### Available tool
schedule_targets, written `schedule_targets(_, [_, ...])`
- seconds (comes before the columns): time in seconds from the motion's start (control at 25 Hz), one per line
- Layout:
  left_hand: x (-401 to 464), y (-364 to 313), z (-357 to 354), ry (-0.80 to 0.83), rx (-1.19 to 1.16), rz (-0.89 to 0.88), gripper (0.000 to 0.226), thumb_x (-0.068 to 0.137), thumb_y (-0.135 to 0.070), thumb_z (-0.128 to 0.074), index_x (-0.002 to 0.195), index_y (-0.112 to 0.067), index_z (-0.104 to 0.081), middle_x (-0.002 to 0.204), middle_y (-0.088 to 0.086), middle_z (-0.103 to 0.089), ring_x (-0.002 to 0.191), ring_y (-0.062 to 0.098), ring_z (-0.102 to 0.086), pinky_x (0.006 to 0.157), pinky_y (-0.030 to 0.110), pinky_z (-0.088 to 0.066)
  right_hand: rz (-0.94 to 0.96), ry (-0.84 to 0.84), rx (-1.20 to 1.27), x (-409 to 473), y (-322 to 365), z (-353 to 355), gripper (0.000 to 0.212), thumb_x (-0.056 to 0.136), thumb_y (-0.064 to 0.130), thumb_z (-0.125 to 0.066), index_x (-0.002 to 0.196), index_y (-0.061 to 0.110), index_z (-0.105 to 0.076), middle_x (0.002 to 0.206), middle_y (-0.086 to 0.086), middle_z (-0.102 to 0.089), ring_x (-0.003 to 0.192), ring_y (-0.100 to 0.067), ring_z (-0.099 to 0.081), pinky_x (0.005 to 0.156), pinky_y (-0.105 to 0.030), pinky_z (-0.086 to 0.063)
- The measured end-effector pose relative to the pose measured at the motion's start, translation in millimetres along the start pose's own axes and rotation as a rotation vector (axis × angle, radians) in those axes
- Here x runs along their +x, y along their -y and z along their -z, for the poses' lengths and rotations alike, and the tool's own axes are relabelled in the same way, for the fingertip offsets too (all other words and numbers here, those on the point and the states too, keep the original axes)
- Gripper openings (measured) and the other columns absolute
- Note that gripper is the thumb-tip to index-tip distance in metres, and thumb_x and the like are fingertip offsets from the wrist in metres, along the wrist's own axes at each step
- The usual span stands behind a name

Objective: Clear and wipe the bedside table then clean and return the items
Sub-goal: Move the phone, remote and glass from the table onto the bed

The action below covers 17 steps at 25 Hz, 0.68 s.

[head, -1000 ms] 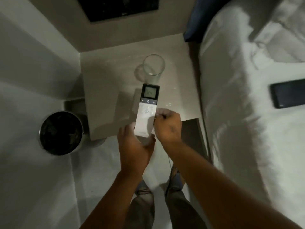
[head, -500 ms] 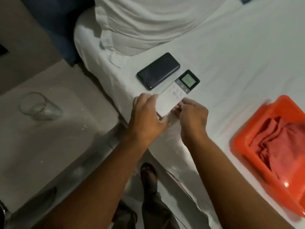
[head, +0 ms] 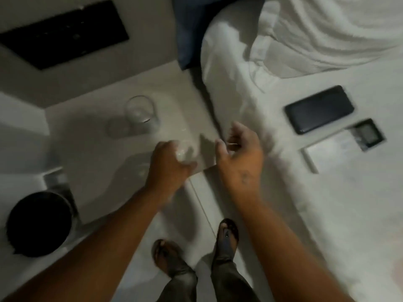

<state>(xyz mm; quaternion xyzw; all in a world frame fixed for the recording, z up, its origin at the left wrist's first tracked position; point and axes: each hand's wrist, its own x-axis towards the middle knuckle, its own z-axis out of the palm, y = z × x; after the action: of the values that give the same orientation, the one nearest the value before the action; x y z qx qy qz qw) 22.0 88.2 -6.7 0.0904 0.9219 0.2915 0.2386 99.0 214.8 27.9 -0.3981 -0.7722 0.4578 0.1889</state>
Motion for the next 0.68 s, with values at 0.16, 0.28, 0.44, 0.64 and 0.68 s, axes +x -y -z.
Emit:
schedule_targets(0.16, [45,86,47,-0.017,0.049,0.230,0.063,0.076,-0.030,-0.087,0.126,-0.002,-0.063,0.131,0.020,-0.067,0.123,0.033,-0.063,0.093,0.034,-0.047,-0.133,0.482,-0.030,23,-8,-122,0.031,0.087,0.007,-0.070,0.115,0.016,-0.064,0.100,-0.005,-0.062,0.085,-0.014,-0.057,0.082,-0.028,-0.053])
schedule_targets(0.28, [80,93,63,-0.100,-0.112,0.165,0.090,0.063,-0.038,-0.092,0.137,-0.007,-0.053,0.139,0.015,-0.061,0.126,0.030,-0.061,0.097,0.031,-0.051,0.005,0.634,-0.262,46,-15,-173,0.044,0.084,0.013,-0.075,0.115,0.030,-0.050,0.112,0.001,-0.050,0.085,0.000,-0.046,0.085,-0.017,-0.044])
schedule_targets(0.44, [106,81,72,-0.094,-0.098,-0.125,0.108,0.062,-0.024,-0.089,0.155,-0.012,-0.033,0.148,0.013,-0.048,0.134,0.025,-0.052,0.109,0.036,-0.048,0.124,0.592,-0.339,60,-17,-206,0.049,0.084,0.021,-0.075,0.126,0.010,-0.052,0.124,-0.008,-0.057,0.107,-0.020,-0.058,0.086,-0.020,-0.049])
schedule_targets(0.64, [104,54,86,-0.010,-0.039,-0.302,0.088,0.061,-0.017,-0.086,0.141,-0.018,-0.051,0.135,0.008,-0.056,0.122,0.017,-0.055,0.099,0.039,-0.056,0.091,0.460,-0.367,60,-13,-195,0.038,0.095,0.023,-0.065,0.128,0.010,-0.053,0.110,0.003,-0.061,0.101,-0.018,-0.063,0.072,-0.015,-0.055])
schedule_targets(0.68, [100,44,91,0.021,-0.013,-0.328,0.085,0.059,-0.018,-0.088,0.138,-0.019,-0.054,0.133,0.005,-0.058,0.120,0.016,-0.057,0.098,0.039,-0.057,0.087,0.497,-0.259,54,-9,-181,0.048,0.088,0.028,-0.071,0.127,0.008,-0.053,0.118,-0.005,-0.059,0.110,-0.023,-0.060,0.085,-0.026,-0.056])
